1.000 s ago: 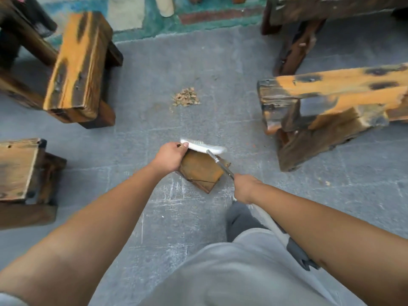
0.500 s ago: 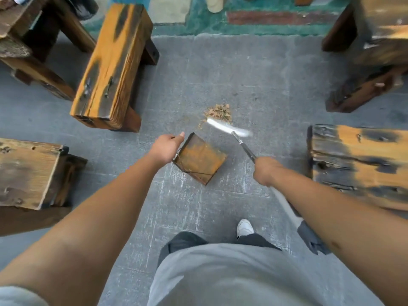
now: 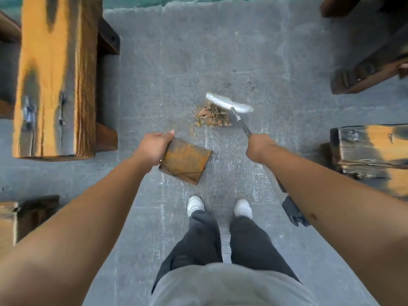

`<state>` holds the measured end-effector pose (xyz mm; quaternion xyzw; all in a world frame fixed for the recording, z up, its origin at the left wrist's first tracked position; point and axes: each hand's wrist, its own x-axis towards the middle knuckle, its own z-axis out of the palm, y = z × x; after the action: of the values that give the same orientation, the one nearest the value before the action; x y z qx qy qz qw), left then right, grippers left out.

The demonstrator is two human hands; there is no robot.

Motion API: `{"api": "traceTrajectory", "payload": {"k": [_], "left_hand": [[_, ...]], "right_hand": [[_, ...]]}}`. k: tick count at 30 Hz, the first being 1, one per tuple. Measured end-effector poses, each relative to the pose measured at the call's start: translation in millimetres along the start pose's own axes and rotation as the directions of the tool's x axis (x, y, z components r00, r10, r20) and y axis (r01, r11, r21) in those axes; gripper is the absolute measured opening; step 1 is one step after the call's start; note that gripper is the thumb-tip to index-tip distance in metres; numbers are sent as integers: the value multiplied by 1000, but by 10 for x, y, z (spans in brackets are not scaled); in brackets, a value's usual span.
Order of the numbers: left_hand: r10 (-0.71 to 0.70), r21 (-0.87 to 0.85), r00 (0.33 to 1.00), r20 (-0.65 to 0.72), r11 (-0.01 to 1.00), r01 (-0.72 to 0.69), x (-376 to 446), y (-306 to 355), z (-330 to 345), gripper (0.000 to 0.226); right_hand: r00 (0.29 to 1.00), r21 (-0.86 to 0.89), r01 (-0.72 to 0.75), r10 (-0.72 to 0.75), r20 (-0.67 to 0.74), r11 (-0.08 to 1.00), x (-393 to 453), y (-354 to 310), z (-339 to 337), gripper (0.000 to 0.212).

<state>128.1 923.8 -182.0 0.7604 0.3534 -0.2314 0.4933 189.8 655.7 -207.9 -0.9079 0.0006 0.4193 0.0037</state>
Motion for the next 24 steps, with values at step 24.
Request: {"api": "traceTrajectory", "payload": {"k": [24], "left_hand": [[85,318,995,51,943,-97,1714,-68,-306,40]], "right_hand": [[999,13,-53,52,14,999,1813,-882,695,37]]}}
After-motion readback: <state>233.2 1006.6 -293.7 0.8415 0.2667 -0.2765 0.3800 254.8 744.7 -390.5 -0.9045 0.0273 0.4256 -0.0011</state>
